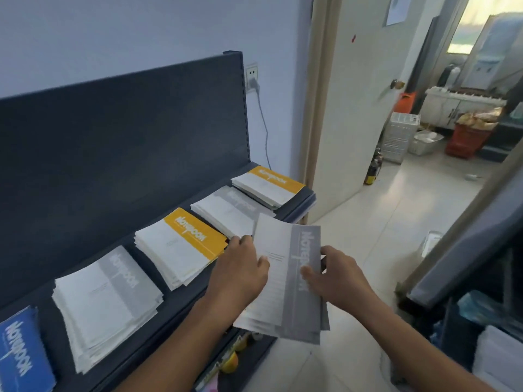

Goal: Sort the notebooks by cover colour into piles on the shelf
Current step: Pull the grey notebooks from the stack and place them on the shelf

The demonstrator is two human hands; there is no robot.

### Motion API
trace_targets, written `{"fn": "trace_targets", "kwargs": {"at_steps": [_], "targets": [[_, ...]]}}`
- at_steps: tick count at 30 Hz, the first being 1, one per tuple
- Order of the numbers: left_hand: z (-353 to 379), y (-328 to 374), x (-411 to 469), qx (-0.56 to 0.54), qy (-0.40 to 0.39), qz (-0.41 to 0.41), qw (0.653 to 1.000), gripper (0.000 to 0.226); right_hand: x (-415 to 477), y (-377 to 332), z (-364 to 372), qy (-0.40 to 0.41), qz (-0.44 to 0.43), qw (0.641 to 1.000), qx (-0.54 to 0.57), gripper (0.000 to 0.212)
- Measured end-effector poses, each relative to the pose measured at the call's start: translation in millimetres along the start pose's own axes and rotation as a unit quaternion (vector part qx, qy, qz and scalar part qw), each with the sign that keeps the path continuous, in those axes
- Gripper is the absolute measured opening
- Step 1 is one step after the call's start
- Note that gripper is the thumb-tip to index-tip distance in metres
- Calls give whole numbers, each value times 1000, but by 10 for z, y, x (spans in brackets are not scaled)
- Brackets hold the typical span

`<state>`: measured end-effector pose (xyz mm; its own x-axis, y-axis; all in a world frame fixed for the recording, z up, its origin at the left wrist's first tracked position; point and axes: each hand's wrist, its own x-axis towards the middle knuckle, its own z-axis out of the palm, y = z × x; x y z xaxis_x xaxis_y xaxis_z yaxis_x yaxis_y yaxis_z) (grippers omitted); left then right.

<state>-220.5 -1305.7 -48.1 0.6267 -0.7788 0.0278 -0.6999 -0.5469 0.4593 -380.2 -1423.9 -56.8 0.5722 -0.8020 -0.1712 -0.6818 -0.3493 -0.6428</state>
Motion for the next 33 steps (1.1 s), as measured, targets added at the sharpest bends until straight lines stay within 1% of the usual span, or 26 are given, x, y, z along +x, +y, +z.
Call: {"fn": "trace_targets", "kwargs": {"at_steps": [4, 6, 10, 13, 17, 19, 24, 27, 30, 33], "targets": [[63, 111, 367, 11, 16, -35, 999, 31, 467, -7, -127, -18, -21, 999, 26, 27], [110, 135, 572, 21, 23, -54, 998, 31, 702, -18, -171, -23, -34, 999, 28, 29], [176, 113, 1039, 19, 45, -78, 996, 25, 1308, -115, -245, -19, -75, 997, -1, 36], [205, 28, 1320, 6, 55, -114, 992, 20, 1746, -248, -244, -41, -110, 993, -32, 36], [206, -142, 1658, 4, 99, -158, 982, 17, 2322, -528, -207, -70, -156, 984, -43, 53], [177, -253, 1787, 10, 118, -187, 975, 17, 2580, -684, -110, -92, -180, 977, -61, 56], [187, -469, 1877, 8, 146, -260, 954, 18, 2933, -945, 240, -147, -225, 953, -137, 54], [199, -554, 1884, 7, 150, -299, 942, 20, 3046, -1039, 440, -143, -249, 943, -169, 54], [219, -584, 1920, 14, 155, -337, 929, 23, 3139, -1110, 581, -131, -287, 929, -196, 44], [250, -554, 1980, 36, 156, -363, 918, 26, 3218, -1124, 670, -139, -311, 916, -211, 33]]}}
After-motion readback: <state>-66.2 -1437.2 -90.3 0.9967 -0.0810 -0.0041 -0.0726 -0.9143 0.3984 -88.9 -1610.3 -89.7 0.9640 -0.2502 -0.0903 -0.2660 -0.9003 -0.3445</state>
